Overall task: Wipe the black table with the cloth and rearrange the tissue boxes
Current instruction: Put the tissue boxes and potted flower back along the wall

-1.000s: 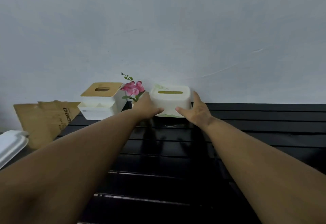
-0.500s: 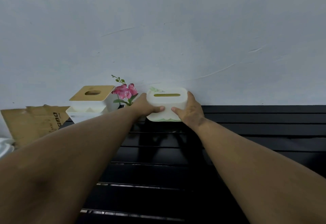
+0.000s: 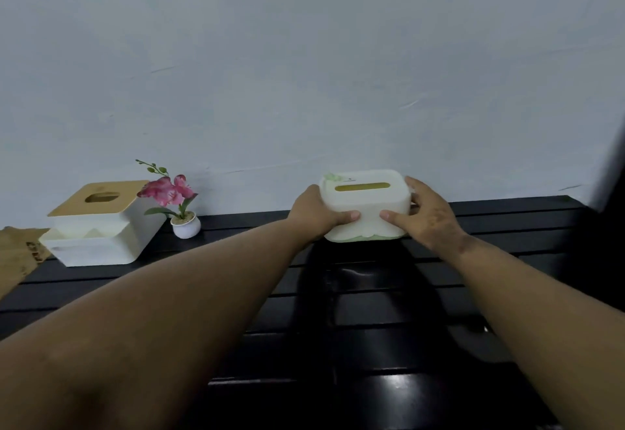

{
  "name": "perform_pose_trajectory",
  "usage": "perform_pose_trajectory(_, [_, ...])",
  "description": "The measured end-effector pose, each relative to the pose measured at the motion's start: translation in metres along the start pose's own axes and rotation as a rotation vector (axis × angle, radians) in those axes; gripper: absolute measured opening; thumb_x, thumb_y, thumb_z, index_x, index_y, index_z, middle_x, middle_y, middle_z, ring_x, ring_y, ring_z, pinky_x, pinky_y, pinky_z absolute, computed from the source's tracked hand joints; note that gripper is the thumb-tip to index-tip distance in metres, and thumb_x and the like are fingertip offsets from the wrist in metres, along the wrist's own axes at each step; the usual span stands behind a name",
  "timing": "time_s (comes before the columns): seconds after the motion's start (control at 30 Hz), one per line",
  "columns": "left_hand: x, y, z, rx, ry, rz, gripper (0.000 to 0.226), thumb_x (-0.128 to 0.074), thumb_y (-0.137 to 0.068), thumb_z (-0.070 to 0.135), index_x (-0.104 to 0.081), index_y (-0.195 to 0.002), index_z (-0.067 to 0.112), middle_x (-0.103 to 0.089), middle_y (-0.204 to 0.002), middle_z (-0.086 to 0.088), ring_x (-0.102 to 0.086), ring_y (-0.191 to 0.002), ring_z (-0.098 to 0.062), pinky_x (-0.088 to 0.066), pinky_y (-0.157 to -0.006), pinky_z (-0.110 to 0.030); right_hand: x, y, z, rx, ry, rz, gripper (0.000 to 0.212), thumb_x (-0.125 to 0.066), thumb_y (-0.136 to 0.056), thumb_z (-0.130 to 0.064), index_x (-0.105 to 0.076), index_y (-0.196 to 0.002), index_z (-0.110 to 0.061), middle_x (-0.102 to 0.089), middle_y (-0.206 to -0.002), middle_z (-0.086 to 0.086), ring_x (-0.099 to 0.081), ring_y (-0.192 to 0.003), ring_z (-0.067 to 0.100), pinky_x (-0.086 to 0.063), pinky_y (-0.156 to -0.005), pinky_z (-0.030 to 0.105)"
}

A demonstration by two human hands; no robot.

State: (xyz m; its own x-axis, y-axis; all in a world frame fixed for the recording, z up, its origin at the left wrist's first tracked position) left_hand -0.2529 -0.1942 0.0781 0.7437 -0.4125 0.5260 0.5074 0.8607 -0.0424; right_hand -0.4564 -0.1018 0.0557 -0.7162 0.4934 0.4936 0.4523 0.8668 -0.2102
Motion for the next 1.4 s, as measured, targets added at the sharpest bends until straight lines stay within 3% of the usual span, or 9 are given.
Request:
perform_pose_trajectory(0.13, [-0.039,-0.017,0.019,-0.006,-0.031,-0.006,0.059,-0.088,-0.066,0.042,-0.051,-0.109,0.025,-0.057,-0.105,0.009,-0.058,-0.107,-0.016,-0.049,-0.093,-0.033,0.035,-0.011,0.030,-0.030,-0.012,0.018,0.099,-0.084,-0.051,-0.063,-0.044,-0.137,-0.035,-0.061,-0.127,-0.004,-0.061,-0.111,0.019,-0.053,-0.096,0.042])
perform_pose_trajectory(0.3, [-0.064,-0.033,0.023,0.016,-0.070,0.016,0.060,-0.088,-0.064,0.045,-0.046,-0.103,0.027,-0.055,-0.102,0.009,-0.059,-0.109,-0.019,-0.050,-0.096,-0.038,0.046,-0.020,0.047,-0.011,-0.037,0.003,0.078,-0.083,-0.074,-0.030,-0.043,-0.141,-0.027,-0.061,-0.126,0.000,-0.059,-0.114,0.021,-0.049,-0.101,0.040])
perform_pose_trajectory(0.43, [-0.069,-0.040,0.018,0.045,-0.116,0.017,0.081,-0.089,-0.056,0.055,-0.049,-0.117,0.021,-0.058,-0.110,0.007,-0.058,-0.108,-0.018,-0.051,-0.093,-0.040,0.047,-0.025,0.057,-0.007,-0.026,-0.006,0.083,-0.082,-0.074,-0.033,-0.038,-0.144,-0.026,-0.058,-0.127,-0.003,-0.058,-0.116,0.020,-0.047,-0.104,0.039])
perform_pose_trajectory(0.57, [-0.064,-0.041,0.016,0.045,-0.108,-0.012,0.046,-0.087,-0.068,0.040,-0.049,-0.092,0.031,-0.055,-0.089,0.016,-0.056,-0.094,-0.012,-0.045,-0.081,-0.027,0.041,-0.019,0.058,0.013,-0.016,0.003,0.086,-0.083,-0.072,-0.036,-0.038,-0.144,-0.029,-0.059,-0.130,-0.003,-0.059,-0.116,0.017,-0.048,-0.103,0.038])
perform_pose_trajectory(0.7, [-0.058,-0.037,0.014,0.049,-0.086,-0.007,0.046,-0.086,-0.070,0.038,-0.043,-0.087,0.033,-0.048,-0.083,0.021,-0.051,-0.090,-0.011,-0.041,-0.078,-0.025,0.036,-0.020,0.056,0.020,0.027,-0.032,0.093,-0.076,-0.061,-0.057,-0.037,-0.142,-0.034,-0.061,-0.129,-0.003,-0.061,-0.114,0.016,-0.049,-0.101,0.040])
perform_pose_trajectory(0.9, [-0.056,-0.033,0.015,0.104,-0.076,-0.009,0.079,-0.088,-0.063,0.048,-0.048,-0.124,0.018,-0.056,-0.113,0.005,-0.056,-0.111,-0.019,-0.049,-0.094,-0.036,0.036,-0.027,0.033,-0.020,0.359,-0.116,0.073,-0.077,-0.079,-0.032,-0.037,-0.138,-0.017,-0.059,-0.120,0.008,-0.055,-0.107,0.026,-0.043,-0.092,0.031])
perform_pose_trajectory(1.03, [-0.047,-0.015,0.017,0.187,-0.068,-0.035,0.089,-0.086,-0.067,0.049,-0.039,-0.131,0.010,-0.050,-0.119,-0.001,-0.050,-0.107,-0.019,-0.046,-0.086,-0.033,0.042,-0.024,0.000,-0.139,0.724,-0.183,0.080,-0.074,-0.079,-0.042,-0.030,-0.138,-0.010,-0.051,-0.130,0.017,-0.049,-0.116,0.036,-0.043,-0.096,0.042])
perform_pose_trajectory(1.17, [-0.020,0.014,0.009,0.092,-0.297,-0.070,0.080,-0.074,-0.078,0.054,-0.041,-0.135,0.008,-0.051,-0.132,-0.005,-0.050,-0.114,-0.023,-0.042,-0.085,-0.033,0.030,-0.003,-0.063,0.090,1.069,-0.033,0.073,-0.061,-0.085,-0.047,-0.028,-0.144,-0.017,-0.046,-0.132,0.011,-0.044,-0.117,0.034,-0.040,-0.093,0.048])
perform_pose_trajectory(1.4, [0.081,0.103,-0.062,0.010,-0.723,-0.124,0.056,-0.060,-0.088,0.049,-0.049,-0.131,0.015,-0.053,-0.134,-0.007,-0.051,-0.122,-0.026,-0.046,-0.100,-0.043,-0.102,0.037,-0.142,0.315,0.559,-0.303,0.043,-0.064,-0.089,-0.029,-0.054,-0.130,-0.019,-0.062,-0.121,0.007,-0.058,-0.109,0.026,-0.048,-0.095,0.044])
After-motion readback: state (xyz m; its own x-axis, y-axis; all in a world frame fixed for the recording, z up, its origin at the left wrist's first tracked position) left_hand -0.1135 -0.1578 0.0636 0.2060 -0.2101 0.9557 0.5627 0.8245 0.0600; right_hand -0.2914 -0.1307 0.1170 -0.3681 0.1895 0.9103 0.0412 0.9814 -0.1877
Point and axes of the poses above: each hand's wrist, its own y-axis away from the middle knuckle, its own x-axis out of the back of the hand, z = x × y, the point moved 6 cm from there along -y, towards the middle knuckle
